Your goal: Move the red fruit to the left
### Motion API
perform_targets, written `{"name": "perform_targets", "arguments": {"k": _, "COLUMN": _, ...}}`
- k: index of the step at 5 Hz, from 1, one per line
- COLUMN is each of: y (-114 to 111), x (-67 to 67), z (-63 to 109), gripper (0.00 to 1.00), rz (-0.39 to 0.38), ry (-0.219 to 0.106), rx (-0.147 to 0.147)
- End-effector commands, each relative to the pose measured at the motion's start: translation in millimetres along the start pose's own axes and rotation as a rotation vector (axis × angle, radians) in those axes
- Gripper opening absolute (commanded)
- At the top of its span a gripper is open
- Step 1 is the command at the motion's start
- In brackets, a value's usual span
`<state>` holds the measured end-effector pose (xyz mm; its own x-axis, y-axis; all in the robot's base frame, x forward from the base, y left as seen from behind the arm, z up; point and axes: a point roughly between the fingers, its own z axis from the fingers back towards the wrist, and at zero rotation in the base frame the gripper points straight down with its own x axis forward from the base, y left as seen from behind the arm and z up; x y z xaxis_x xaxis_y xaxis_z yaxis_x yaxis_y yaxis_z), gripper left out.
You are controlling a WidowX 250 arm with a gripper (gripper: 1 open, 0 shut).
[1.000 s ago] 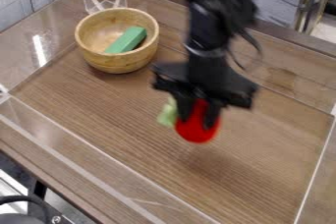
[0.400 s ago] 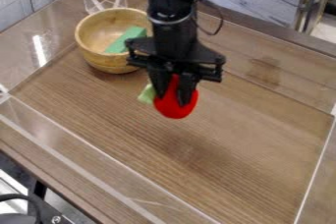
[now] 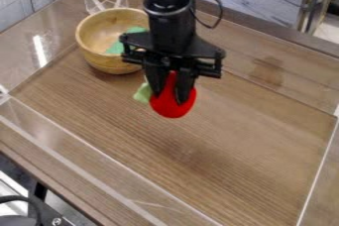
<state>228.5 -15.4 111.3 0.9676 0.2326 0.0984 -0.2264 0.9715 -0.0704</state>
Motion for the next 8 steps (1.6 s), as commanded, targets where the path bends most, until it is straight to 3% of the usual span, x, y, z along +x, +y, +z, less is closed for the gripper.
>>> {"name": "perform_targets", "arguments": {"k": 1, "y": 10.8, "x": 16.3, "z": 18.6, "gripper": 0.00, "rz": 0.032, "ry": -0.057, "rx": -0.012}}
{"name": "perform_targets", "arguments": {"k": 2, "y": 18.3, "x": 22.1, "z": 17.7, "gripper": 0.00, "rz": 0.061, "ry": -0.059, "rx": -0.010}}
{"name": "perform_targets", "arguments": {"k": 4, "y": 24.8, "x": 21.9, "z": -8.8, "gripper": 0.00, "rz": 0.037, "ry": -0.053, "rx": -0.020}}
{"name": "perform_targets", "arguments": {"k": 5, "y": 18.8, "x": 21.1, "z": -11.8, "gripper": 0.00, "rz": 0.006, "ry": -0.050, "rx": -0.029}}
{"name": "perform_targets", "arguments": {"k": 6, "y": 13.5, "x": 19.4, "z": -14.1, "gripper": 0.00, "rz": -0.025, "ry": -0.047, "rx": -0.037}}
{"name": "perform_targets", "arguments": {"k": 8, "y": 8.2, "x": 10.4, "z": 1.2, "gripper": 0.00, "rz": -0.002, "ry": -0.050, "rx": -0.043}}
